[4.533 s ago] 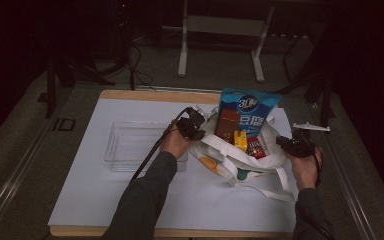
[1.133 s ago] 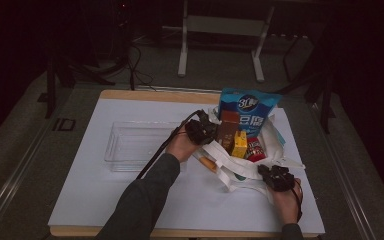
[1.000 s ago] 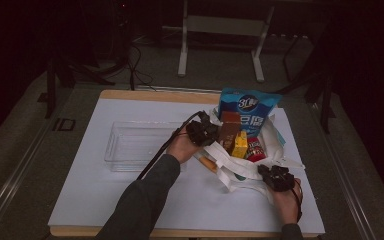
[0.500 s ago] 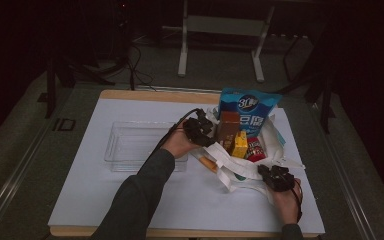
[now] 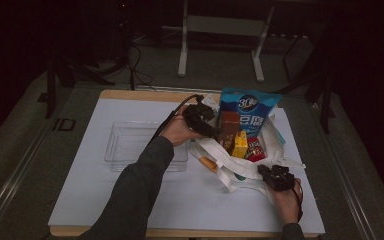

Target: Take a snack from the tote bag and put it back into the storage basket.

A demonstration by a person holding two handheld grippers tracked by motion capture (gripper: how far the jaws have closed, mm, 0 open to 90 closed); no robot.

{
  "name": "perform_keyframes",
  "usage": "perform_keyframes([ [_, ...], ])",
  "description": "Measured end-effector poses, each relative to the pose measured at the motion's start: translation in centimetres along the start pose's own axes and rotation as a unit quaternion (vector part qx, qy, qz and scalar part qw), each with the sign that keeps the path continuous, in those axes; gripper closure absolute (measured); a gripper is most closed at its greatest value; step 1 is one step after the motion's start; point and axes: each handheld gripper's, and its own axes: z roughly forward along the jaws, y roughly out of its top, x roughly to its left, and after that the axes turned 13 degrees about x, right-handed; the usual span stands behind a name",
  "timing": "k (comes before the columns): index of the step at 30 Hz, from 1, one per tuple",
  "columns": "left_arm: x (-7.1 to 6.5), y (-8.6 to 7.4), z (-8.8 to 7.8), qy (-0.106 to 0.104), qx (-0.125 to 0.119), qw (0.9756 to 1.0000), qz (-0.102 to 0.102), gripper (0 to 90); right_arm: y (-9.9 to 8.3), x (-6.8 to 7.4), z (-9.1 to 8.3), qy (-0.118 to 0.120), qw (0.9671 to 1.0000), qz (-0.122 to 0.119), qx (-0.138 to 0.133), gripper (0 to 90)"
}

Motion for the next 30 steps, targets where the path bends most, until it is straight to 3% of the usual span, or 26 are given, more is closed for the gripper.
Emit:
perform_keyframes([
  [9, 0.5, 2.0, 0.2, -0.013, 0.005, 0.9998, 0.015, 23.6, 0.0, 0.0, 0.0, 0.001, 1.0, 0.0, 0.001, 83.2],
  [19, 0.7, 2.5, 2.0, -0.027, 0.007, 0.9995, 0.015, 24.6, 0.0, -0.1, 0.0, 0.002, 1.0, -0.003, 0.0, 83.2],
  [22, 0.2, 2.5, 2.3, -0.029, -0.012, 0.9993, 0.019, 30.5, 0.0, 0.0, 0.0, 0.002, 1.0, -0.003, 0.0, 83.1],
  [26, 0.0, 2.1, 2.6, -0.034, -0.045, 0.9984, 0.003, 31.1, 0.0, 0.0, 0.0, 0.002, 1.0, -0.003, -0.001, 83.2],
  [30, 0.1, 1.2, 3.1, -0.056, -0.101, 0.9928, -0.031, 30.9, 0.0, 0.0, 0.0, 0.001, 1.0, -0.003, 0.0, 83.2],
])
